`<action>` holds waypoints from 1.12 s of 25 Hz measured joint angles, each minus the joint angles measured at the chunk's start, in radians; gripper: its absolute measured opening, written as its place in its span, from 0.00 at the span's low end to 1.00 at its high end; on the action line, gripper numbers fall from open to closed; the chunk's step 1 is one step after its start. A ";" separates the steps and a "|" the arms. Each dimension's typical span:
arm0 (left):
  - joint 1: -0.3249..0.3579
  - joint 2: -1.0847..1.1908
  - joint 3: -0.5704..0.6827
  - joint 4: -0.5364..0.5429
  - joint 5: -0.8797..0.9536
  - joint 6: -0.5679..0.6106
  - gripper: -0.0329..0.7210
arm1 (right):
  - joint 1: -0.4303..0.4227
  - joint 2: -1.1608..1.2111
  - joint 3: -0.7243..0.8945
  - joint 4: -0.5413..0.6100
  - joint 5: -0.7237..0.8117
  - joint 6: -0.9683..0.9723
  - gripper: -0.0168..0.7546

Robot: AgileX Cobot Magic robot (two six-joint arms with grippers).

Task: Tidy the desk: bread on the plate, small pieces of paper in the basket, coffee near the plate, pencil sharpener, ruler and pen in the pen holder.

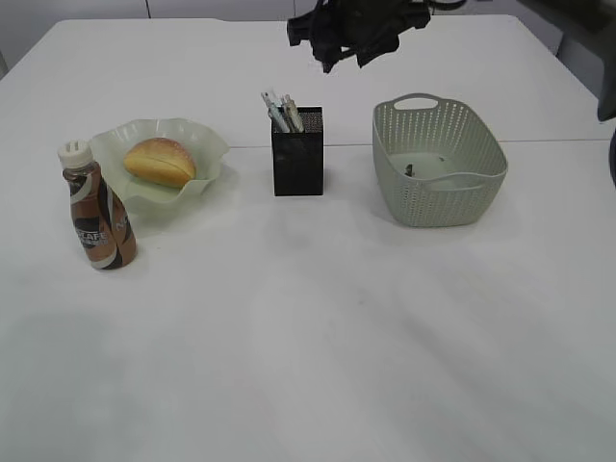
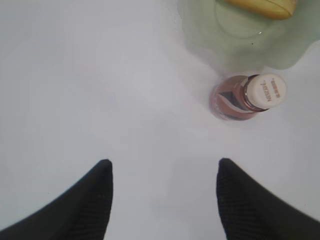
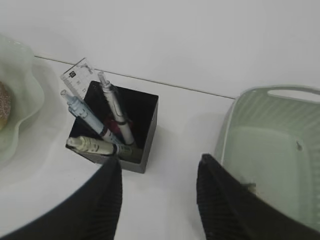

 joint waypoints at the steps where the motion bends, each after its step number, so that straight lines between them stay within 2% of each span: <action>1: 0.000 0.000 0.000 0.000 0.000 0.000 0.66 | 0.000 0.000 -0.028 0.002 0.042 -0.002 0.53; 3: 0.000 0.000 0.000 -0.002 0.000 0.000 0.66 | 0.000 0.000 -0.100 0.012 0.136 -0.004 0.53; 6: 0.000 0.000 0.000 -0.033 0.000 0.000 0.66 | 0.000 -0.014 -0.177 0.035 0.173 -0.026 0.53; 16: -0.070 -0.061 0.000 -0.076 0.002 0.002 0.66 | 0.000 -0.158 -0.186 0.049 0.193 -0.074 0.53; 20: -0.070 -0.126 0.000 -0.076 0.004 0.002 0.66 | 0.000 -0.278 -0.100 0.023 0.195 -0.096 0.53; 28: -0.070 -0.294 0.000 -0.091 0.011 0.003 0.66 | 0.000 -0.573 0.214 -0.045 0.195 -0.106 0.53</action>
